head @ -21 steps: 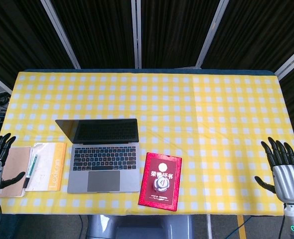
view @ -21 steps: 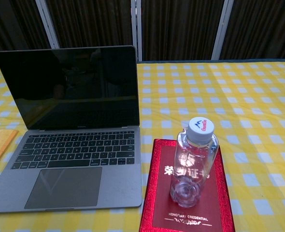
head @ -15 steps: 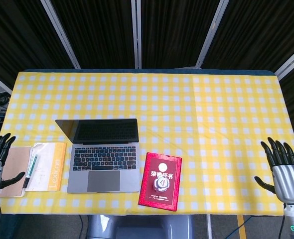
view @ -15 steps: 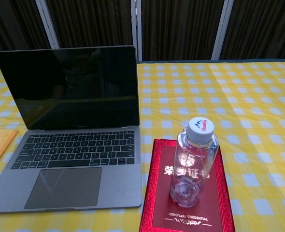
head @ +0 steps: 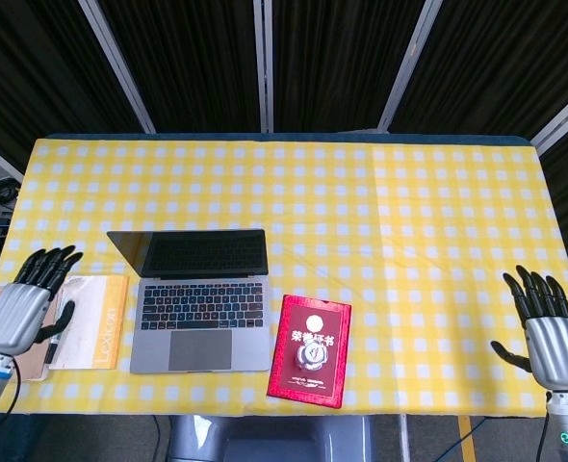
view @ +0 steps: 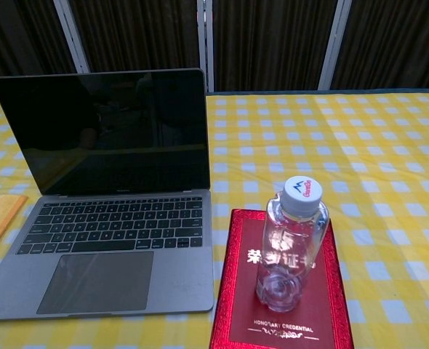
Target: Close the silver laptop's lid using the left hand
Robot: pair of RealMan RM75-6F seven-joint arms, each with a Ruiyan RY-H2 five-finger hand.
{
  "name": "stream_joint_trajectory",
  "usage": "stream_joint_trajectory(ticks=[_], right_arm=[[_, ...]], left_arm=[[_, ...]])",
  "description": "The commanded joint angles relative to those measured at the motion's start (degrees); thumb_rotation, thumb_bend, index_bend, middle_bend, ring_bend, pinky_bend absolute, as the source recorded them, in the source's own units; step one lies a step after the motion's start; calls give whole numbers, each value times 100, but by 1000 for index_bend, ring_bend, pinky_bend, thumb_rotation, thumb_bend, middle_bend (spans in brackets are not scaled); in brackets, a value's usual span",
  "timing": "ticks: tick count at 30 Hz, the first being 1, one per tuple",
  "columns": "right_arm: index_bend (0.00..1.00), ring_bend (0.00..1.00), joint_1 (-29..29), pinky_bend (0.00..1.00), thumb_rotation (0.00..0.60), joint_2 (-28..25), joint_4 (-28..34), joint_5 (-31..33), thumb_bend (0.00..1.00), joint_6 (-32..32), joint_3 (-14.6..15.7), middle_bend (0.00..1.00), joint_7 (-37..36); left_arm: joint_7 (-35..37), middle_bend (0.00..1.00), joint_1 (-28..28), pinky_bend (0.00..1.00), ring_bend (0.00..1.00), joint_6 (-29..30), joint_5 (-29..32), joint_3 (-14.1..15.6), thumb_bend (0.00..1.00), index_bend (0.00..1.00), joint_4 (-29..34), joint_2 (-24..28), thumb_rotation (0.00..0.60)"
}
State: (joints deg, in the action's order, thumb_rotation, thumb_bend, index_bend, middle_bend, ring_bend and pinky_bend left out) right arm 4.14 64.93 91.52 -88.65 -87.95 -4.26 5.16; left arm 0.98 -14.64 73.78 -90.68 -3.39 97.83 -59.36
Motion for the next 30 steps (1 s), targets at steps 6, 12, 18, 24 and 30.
stream_joint_trajectory(ticks=[6, 12, 18, 24, 30], right_arm=[[0, 0, 74, 0, 600, 52, -69, 206, 0, 215, -44, 0, 50], [0, 0, 101, 0, 600, 71, -108, 317, 0, 286, -81, 0, 69], [0, 0, 107, 0, 600, 77, -133, 383, 0, 311, -102, 0, 63], [0, 0, 98, 0, 600, 76, -129, 396, 0, 285, -107, 0, 89], [0, 0, 91, 0, 600, 73, -120, 401, 0, 261, -113, 0, 87]], left_arm=[[457, 0, -1346, 0, 0, -1470, 484, -756, 1000, 0, 601, 528, 600], [228, 0, -1885, 0, 0, -2081, 1199, -1057, 1000, 0, 518, 390, 600], [114, 51, -2195, 130, 80, -2478, 1663, -1100, 1000, 93, 329, 139, 600], [58, 224, -2337, 275, 250, -2607, 1939, -1067, 1000, 276, 169, -44, 600], [60, 272, -2409, 311, 294, -2766, 2139, -1004, 1000, 332, 168, -24, 600]])
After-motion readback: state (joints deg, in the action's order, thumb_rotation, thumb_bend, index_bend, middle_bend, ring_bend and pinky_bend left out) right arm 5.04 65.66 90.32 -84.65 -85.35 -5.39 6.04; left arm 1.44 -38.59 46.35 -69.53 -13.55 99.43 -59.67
